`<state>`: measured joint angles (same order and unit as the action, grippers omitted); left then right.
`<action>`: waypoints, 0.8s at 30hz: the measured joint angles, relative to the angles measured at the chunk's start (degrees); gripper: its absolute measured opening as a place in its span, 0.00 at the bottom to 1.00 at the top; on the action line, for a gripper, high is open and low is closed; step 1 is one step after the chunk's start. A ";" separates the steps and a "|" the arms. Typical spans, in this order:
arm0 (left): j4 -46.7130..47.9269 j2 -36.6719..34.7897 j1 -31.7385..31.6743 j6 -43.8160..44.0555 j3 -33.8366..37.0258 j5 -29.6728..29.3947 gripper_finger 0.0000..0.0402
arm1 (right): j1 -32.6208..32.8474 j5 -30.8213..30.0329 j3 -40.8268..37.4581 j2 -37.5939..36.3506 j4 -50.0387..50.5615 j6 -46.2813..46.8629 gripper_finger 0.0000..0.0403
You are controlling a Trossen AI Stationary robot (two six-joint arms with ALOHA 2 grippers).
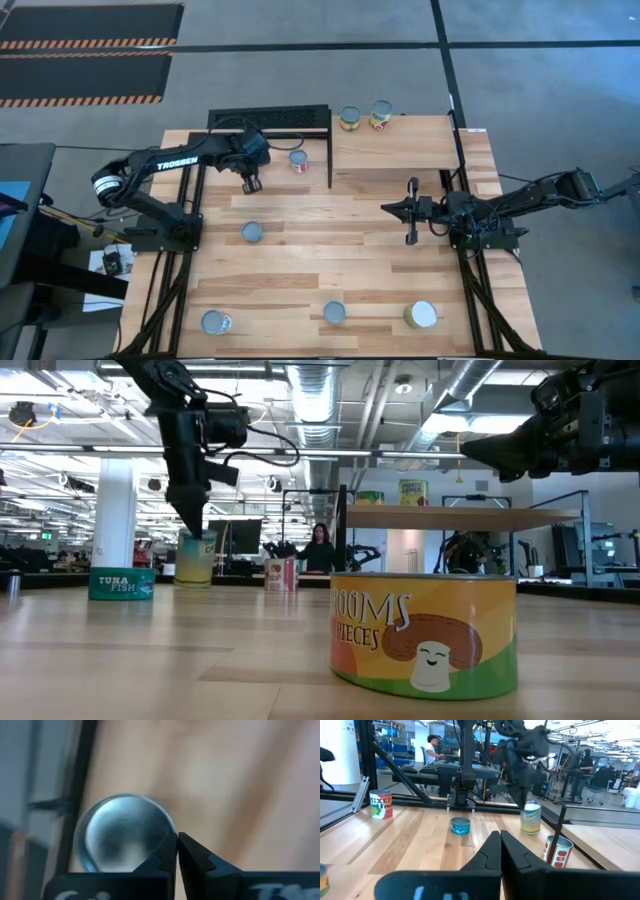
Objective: Pick and place cans onto a shelf
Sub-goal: Put the canned carrots on the shelf
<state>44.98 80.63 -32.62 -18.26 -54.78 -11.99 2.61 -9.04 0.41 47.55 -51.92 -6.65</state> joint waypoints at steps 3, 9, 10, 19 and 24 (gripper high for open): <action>0.02 -2.80 2.70 -0.99 0.02 5.72 0.00 | 0.00 0.00 0.26 0.02 0.49 0.00 0.03; 0.19 -5.56 12.34 -0.07 0.02 6.98 0.00 | 0.00 0.00 0.50 0.02 0.39 0.04 0.03; -0.03 -5.59 14.15 0.87 0.02 6.86 0.00 | 0.00 0.00 0.50 0.02 0.37 0.06 0.03; -15.04 -5.54 29.56 8.74 -0.01 7.08 0.00 | 0.00 0.00 0.65 0.02 -0.04 0.22 0.03; -23.71 -4.77 32.79 11.57 -0.10 6.77 0.00 | -0.01 0.00 0.72 0.02 -0.16 0.20 0.03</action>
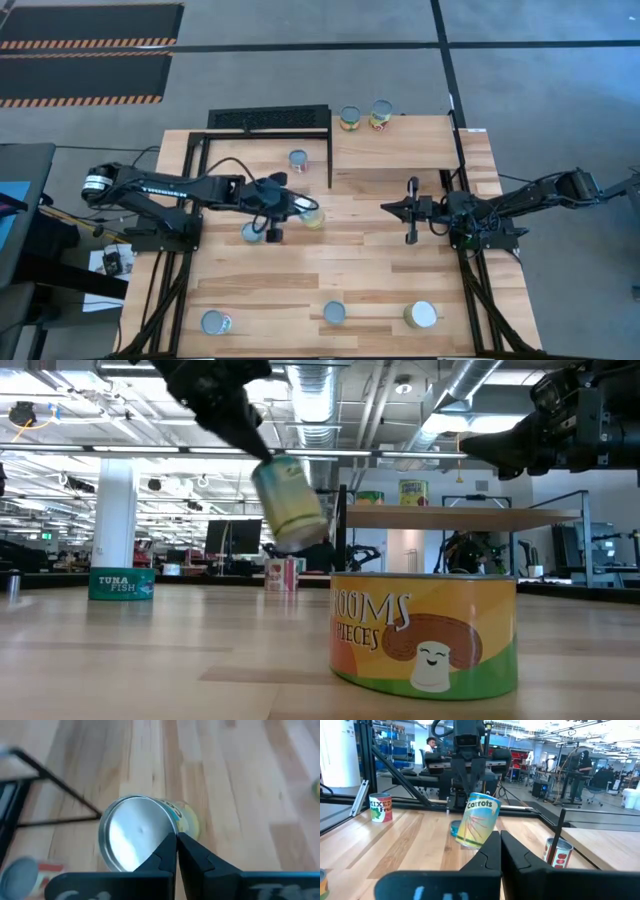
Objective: Pick and place cans onto a shelf
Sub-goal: Put the canned carrots on the shelf
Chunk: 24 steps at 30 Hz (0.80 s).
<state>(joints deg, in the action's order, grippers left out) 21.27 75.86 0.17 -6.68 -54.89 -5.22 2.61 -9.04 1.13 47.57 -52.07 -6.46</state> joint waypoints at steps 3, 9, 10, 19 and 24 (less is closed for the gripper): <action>-3.45 1.45 0.21 0.38 -0.02 -0.08 0.00 | -0.01 0.00 0.02 0.00 -0.32 0.00 0.03; -6.81 9.86 0.43 0.60 -5.06 2.69 0.00 | 0.01 -0.01 0.09 -0.09 -0.44 -0.04 0.03; -6.97 11.29 0.65 0.06 -6.51 2.93 0.00 | 0.01 0.00 0.09 0.01 -0.76 -0.04 0.03; -9.47 23.50 1.19 -2.76 -15.91 2.58 0.00 | 0.01 0.09 0.11 0.00 -0.82 -0.12 0.03; -11.10 26.15 1.19 -3.58 -16.78 2.42 0.00 | 0.01 0.11 0.09 0.00 -0.48 -0.02 0.03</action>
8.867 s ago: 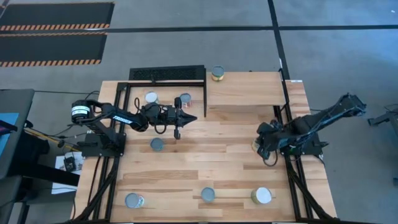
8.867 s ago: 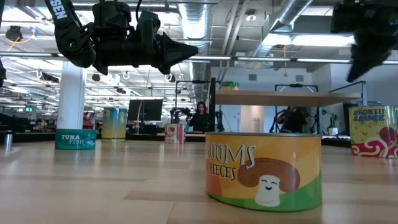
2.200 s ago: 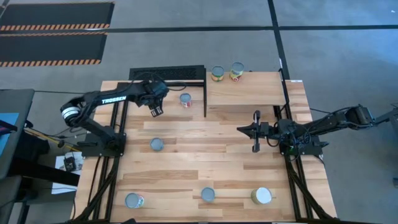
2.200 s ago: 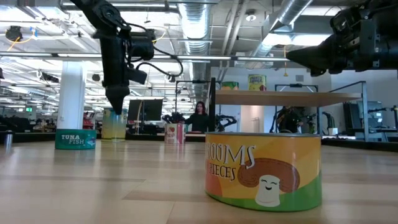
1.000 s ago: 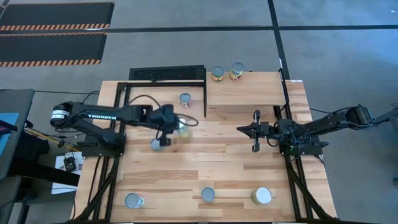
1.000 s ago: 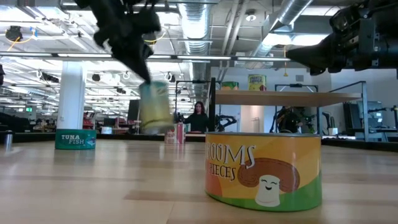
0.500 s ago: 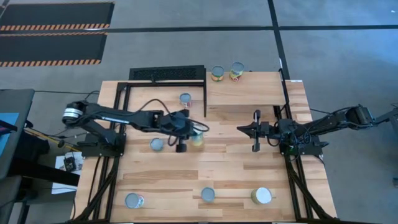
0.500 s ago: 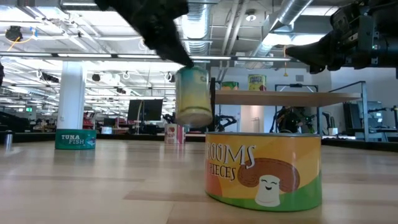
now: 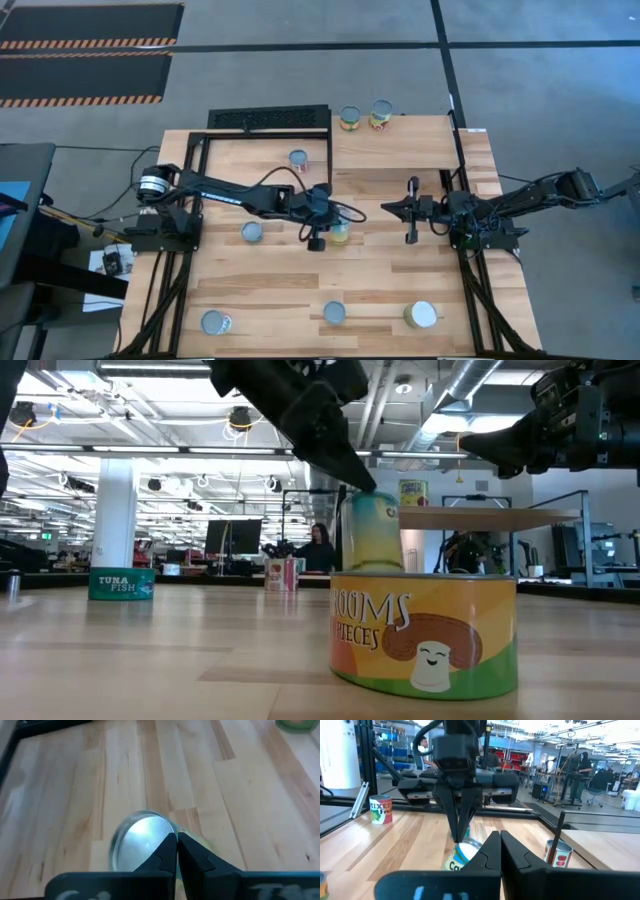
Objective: Pick and place cans onto a shelf
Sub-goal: Put the canned carrots on the shelf
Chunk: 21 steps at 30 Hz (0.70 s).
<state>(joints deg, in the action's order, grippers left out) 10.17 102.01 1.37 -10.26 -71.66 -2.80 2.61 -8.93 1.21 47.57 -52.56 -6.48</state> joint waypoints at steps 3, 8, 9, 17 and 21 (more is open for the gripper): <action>0.23 0.47 0.02 0.20 -0.05 -0.53 0.00 | 0.00 0.00 0.00 0.00 -0.01 -0.01 0.03; -1.00 1.57 0.58 0.28 -0.06 -1.19 0.00 | 0.00 0.00 0.00 0.00 0.11 -0.08 0.03; -1.22 2.04 0.76 0.24 -0.10 -1.36 0.00 | 0.00 -0.02 0.00 0.00 0.12 -0.10 0.03; -3.25 3.09 2.88 0.04 -0.21 -4.07 0.00 | 0.00 0.00 0.00 -0.01 0.28 -0.17 0.03; -0.88 3.28 3.87 1.09 0.06 -3.92 0.00 | 0.00 -0.02 0.00 0.00 0.47 -0.15 0.03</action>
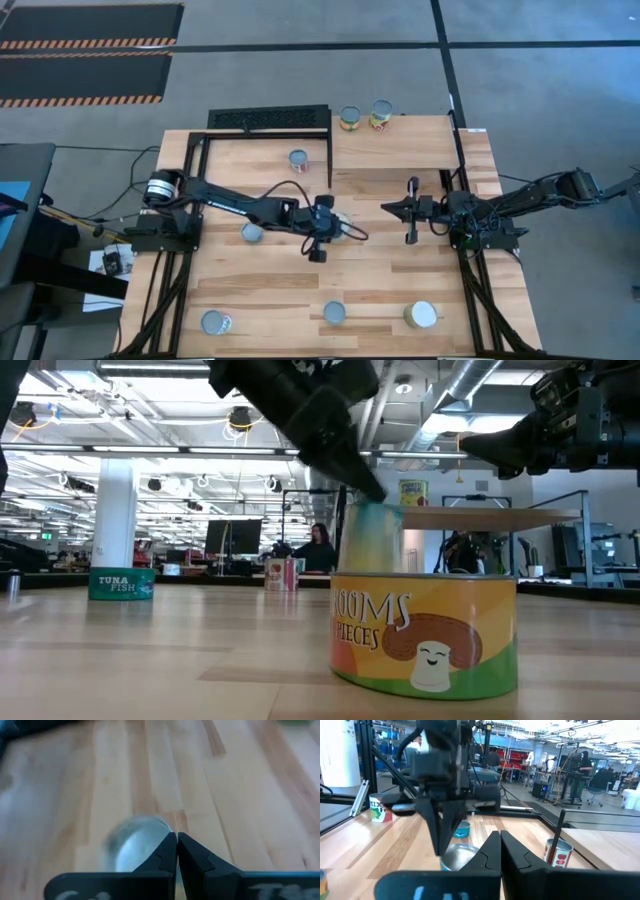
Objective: Pick and place cans onto a shelf
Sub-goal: Put the canned carrots on the shelf
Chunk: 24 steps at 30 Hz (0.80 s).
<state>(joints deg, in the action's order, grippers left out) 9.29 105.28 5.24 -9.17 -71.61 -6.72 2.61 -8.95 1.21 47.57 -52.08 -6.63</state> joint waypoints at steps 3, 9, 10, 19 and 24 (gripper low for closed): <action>0.22 0.26 0.41 0.69 0.10 -0.07 0.00 | 0.00 0.00 0.00 0.00 0.03 0.02 0.03; 0.07 0.10 0.48 3.48 -0.01 -0.11 0.01 | 0.00 0.00 0.00 0.00 0.03 0.17 0.03; -0.09 0.09 0.48 3.42 -0.01 -0.11 0.02 | 0.00 0.00 0.00 0.00 0.03 0.17 0.03; -0.29 -6.42 0.41 -0.35 2.81 6.15 0.11 | 0.00 -0.02 2.48 0.03 4.19 0.17 0.03; -11.15 -12.95 -1.45 1.72 14.22 13.66 0.02 | 0.05 -0.02 10.05 2.13 18.37 0.71 0.01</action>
<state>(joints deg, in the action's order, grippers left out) -1.85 92.33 3.79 -7.45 -57.39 6.94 2.66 -8.97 11.26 49.70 -33.71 -5.92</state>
